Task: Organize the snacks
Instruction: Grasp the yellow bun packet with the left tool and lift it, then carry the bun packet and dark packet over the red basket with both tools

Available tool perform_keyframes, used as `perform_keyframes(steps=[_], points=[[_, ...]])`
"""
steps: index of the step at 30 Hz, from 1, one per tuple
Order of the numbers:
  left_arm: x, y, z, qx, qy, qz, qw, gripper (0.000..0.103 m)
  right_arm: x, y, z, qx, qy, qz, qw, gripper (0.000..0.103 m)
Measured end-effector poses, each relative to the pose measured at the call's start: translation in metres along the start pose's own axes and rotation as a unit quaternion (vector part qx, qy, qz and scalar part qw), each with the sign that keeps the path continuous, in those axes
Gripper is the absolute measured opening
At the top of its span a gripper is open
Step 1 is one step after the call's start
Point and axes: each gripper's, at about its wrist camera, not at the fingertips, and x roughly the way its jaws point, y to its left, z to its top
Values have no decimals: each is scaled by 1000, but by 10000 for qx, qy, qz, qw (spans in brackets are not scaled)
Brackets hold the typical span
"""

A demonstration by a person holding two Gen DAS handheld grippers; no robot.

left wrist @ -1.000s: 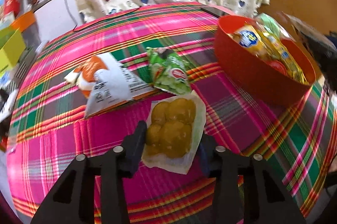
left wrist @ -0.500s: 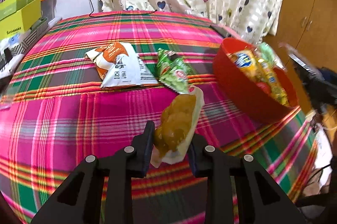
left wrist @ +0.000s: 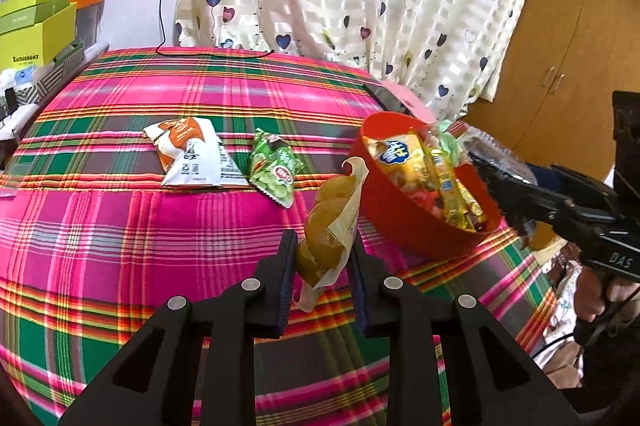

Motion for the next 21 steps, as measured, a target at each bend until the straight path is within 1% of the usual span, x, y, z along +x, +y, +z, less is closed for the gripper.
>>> perform_keyframes(steps=[8, 21], points=[[-11, -13, 4, 59, -141, -84, 9998, 25, -4, -5, -1, 64, -36, -63, 10000, 42], [-7, -34, 14, 197, -156, -260, 9993, 25, -10, -18, -5, 190, -71, -187, 9996, 42]])
